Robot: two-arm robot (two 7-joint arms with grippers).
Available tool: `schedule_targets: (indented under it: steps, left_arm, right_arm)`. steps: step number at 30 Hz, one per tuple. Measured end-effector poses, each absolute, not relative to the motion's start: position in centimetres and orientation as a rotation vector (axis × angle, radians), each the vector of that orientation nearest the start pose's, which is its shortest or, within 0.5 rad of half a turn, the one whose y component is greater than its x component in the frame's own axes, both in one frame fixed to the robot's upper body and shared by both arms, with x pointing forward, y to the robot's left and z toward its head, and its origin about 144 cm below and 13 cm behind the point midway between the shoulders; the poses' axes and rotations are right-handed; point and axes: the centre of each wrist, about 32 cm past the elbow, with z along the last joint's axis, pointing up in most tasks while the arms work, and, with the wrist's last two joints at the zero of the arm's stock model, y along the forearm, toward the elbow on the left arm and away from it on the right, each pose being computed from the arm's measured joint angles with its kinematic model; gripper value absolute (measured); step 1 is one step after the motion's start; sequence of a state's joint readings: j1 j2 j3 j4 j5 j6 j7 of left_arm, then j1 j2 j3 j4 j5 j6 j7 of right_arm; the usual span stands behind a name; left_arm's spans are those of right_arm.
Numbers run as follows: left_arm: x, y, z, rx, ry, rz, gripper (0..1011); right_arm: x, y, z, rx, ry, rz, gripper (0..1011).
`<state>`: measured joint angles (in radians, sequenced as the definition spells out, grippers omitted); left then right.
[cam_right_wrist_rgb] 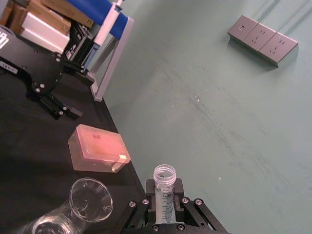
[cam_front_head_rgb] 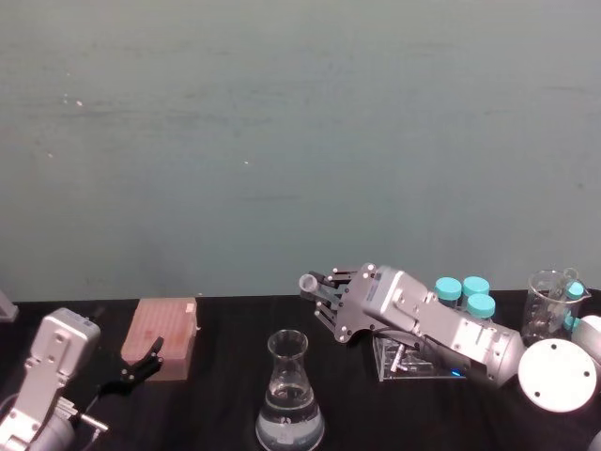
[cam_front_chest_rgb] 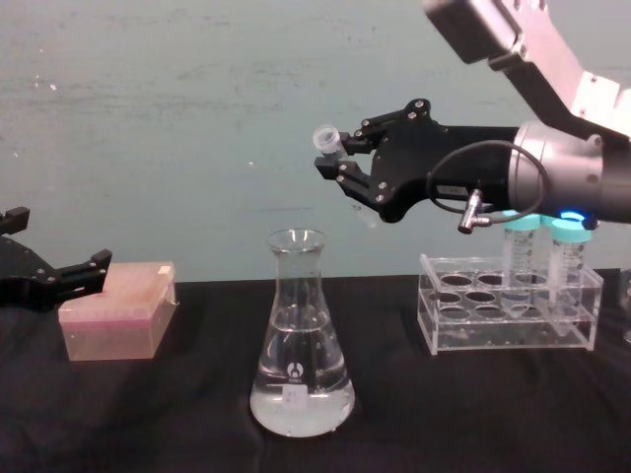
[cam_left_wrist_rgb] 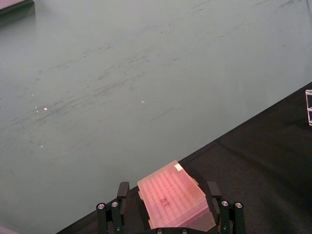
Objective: Pour the liquid from the test tube into the beaker using one hand.
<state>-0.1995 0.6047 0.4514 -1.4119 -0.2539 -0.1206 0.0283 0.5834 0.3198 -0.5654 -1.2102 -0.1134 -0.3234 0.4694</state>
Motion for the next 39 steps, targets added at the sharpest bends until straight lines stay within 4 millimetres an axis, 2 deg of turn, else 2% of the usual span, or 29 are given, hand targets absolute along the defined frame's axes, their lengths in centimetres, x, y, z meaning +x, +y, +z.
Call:
schedule_targets:
  steps: [39]
  left_arm:
    - [48.86, 30.97, 113.98, 0.304, -0.285, 1.248, 1000]
  right_arm:
    - [57.86, -19.58, 121.15, -0.340, -1.038, -0.560, 198]
